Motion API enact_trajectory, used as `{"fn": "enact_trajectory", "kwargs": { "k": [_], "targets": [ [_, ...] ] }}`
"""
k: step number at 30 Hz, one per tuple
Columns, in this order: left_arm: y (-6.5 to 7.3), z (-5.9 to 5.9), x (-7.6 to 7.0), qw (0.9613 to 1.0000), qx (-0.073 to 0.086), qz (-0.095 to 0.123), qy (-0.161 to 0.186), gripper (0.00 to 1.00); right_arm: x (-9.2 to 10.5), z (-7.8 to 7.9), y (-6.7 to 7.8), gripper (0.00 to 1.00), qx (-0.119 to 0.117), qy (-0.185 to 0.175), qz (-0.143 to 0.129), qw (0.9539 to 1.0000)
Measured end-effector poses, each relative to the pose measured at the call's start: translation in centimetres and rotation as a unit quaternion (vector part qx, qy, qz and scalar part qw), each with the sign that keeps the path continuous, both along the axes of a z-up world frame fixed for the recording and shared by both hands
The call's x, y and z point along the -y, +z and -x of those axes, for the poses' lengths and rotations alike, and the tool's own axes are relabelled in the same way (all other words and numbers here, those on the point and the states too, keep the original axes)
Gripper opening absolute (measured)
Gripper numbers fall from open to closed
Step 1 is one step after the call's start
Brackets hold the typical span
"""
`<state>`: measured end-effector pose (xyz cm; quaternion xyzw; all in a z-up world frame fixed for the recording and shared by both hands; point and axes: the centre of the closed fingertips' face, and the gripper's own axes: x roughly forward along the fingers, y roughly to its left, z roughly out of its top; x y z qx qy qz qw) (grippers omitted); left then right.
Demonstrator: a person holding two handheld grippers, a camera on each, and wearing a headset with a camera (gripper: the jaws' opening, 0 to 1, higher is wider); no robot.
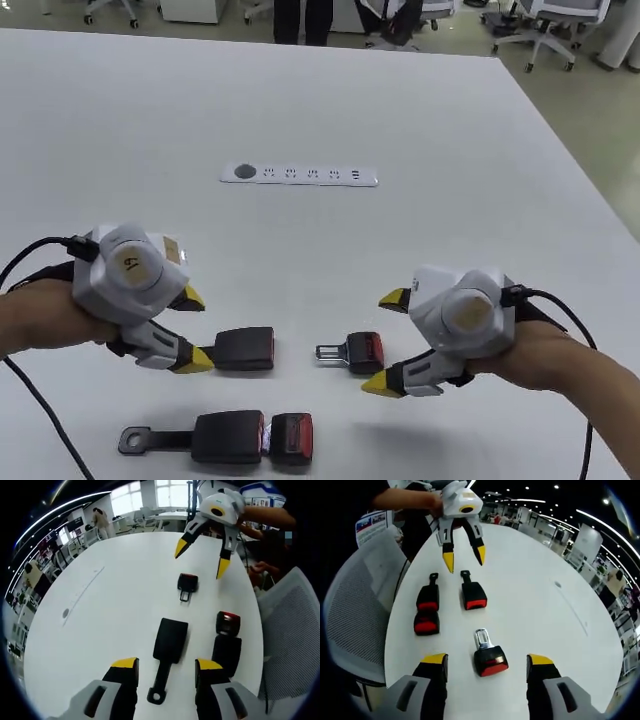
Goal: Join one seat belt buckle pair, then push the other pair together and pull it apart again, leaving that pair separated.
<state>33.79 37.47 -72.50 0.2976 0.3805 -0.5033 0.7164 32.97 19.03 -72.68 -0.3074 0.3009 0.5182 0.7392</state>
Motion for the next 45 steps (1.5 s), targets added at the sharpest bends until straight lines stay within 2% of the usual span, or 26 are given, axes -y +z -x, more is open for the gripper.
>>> {"fn": "enact_trajectory", "kwargs": {
  "k": [9, 14, 19, 24, 26, 30, 33, 37, 45],
  "targets": [
    [-1.1, -0.3, 0.5, 0.9997, -0.017, -0.012, -0.014, 0.45, 0.6, -0.1, -1.2, 0.56, -0.011, 0.013, 0.012, 0.9998],
    [-2.0, -0.7, 0.8, 0.9994, -0.022, -0.017, -0.019, 0.45, 0.6, -0.4, -2.5, 0.51, -0.010, 0.031, 0.019, 0.9993],
    [-2.4, -0.7, 1.4, 0.9989, -0.023, -0.023, -0.035, 0.43, 0.4, -0.5, -3.3, 0.46, -0.011, 0.051, 0.026, 0.9983],
    [-3.5, -0.6, 1.7, 0.9974, -0.032, -0.034, -0.054, 0.42, 0.5, -0.5, -3.8, 0.42, -0.014, 0.063, 0.033, 0.9973],
    [-3.4, -0.4, 1.9, 0.9968, -0.035, -0.036, -0.063, 0.41, 0.6, -0.6, -4.1, 0.41, -0.014, 0.069, 0.037, 0.9969],
    [-3.7, -0.2, 2.1, 0.9945, -0.034, -0.049, -0.086, 0.35, 0.4, -0.5, -4.5, 0.38, -0.015, 0.081, 0.040, 0.9958],
    [-4.3, -0.5, 1.8, 0.9931, -0.030, -0.059, -0.097, 0.32, 0.3, -0.6, -5.0, 0.37, -0.012, 0.086, 0.047, 0.9951],
    [-4.4, -0.4, 1.7, 0.9921, -0.025, -0.063, -0.105, 0.31, 0.4, -1.0, -4.8, 0.31, -0.006, 0.082, 0.051, 0.9953],
    [-4.6, -0.3, 1.7, 0.9920, -0.025, -0.060, -0.109, 0.31, 0.4, -0.9, -4.9, 0.31, -0.007, 0.091, 0.054, 0.9943]
  ]
}}
